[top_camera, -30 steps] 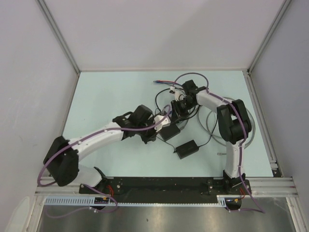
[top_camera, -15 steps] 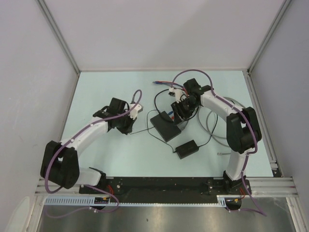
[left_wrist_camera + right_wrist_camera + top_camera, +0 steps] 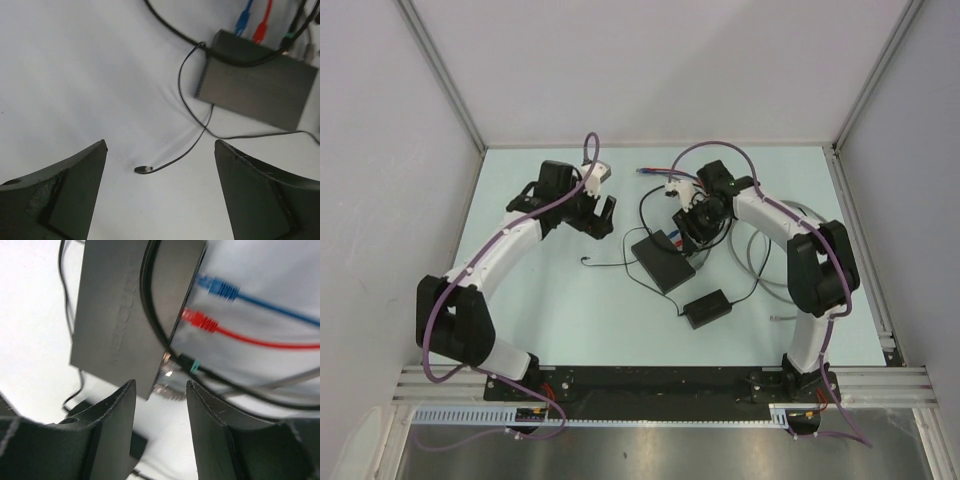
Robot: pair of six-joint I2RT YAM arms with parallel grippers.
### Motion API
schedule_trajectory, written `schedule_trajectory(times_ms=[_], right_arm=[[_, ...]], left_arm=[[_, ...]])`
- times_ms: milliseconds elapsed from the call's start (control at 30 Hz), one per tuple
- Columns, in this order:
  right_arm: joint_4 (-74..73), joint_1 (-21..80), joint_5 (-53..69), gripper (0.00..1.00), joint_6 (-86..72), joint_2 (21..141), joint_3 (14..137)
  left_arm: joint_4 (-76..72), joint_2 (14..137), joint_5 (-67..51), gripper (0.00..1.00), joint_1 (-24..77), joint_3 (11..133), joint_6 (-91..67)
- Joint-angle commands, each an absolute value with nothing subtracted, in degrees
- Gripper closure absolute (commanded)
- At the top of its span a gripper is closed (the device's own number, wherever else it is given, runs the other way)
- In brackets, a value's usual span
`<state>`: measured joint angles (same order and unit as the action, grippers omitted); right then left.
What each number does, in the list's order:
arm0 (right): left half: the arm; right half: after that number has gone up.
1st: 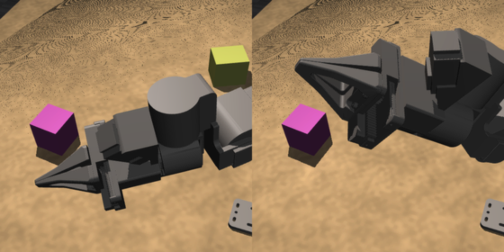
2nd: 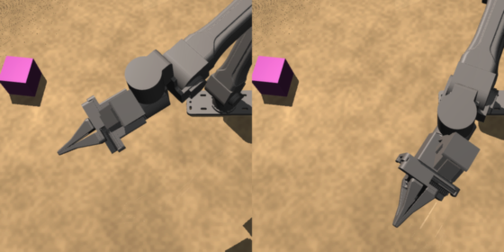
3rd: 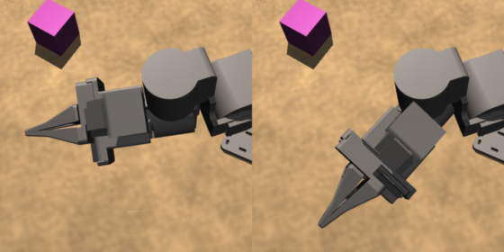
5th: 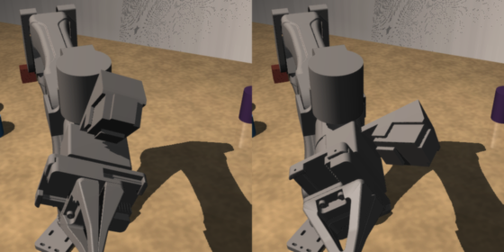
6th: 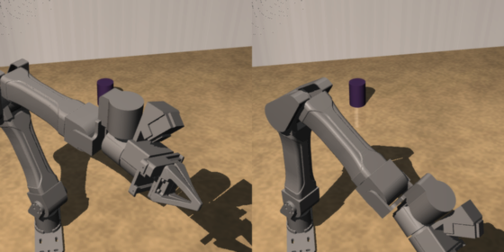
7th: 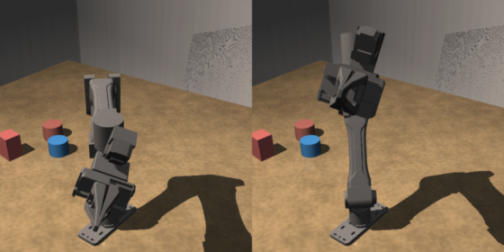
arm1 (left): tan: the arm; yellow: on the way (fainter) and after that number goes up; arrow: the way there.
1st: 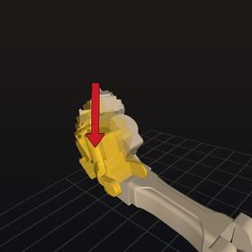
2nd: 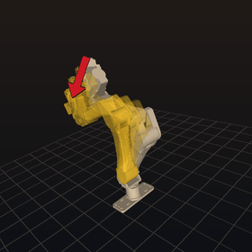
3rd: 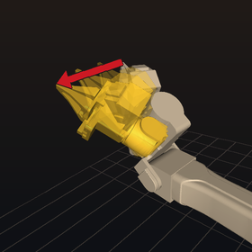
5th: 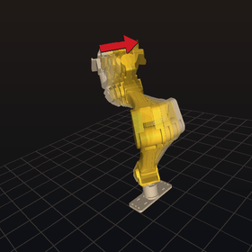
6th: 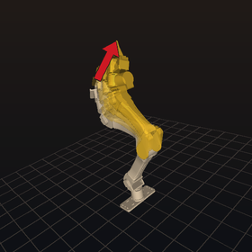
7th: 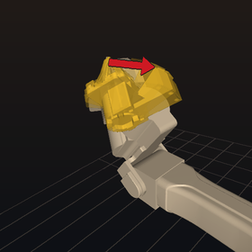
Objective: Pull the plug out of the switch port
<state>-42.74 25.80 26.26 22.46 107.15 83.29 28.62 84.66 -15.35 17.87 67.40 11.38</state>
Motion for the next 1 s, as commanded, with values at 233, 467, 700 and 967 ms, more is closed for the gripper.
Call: schedule_trajectory(times_ms=[233, 467, 700, 967], right_arm=[[-37.8, 30.8, 23.4, 0.50, 31.8, 117.7, 93.2], [-39.2, 32.4, 22.6, 0.74, 34.3, 119.8, 93.4], [-39.8, 34.4, 22.3, 1.00, 26.3, 118.6, 99.7], [-40.8, 38.1, 20.4, 1.00, 9.1, 123.9, 120.0]], left_arm=[[27.9, 87.5, -21.4, 0.08, 17.9, 70.5, 3.2], [27.5, 86.2, -20.8, 0.08, 17.9, 68.9, 3.3], [26.8, 82.1, -21.1, 0.07, 17.8, 65.4, 2.9], [26.7, 77.0, -21.1, 0.06, 16.7, 61.9, 3.3]])
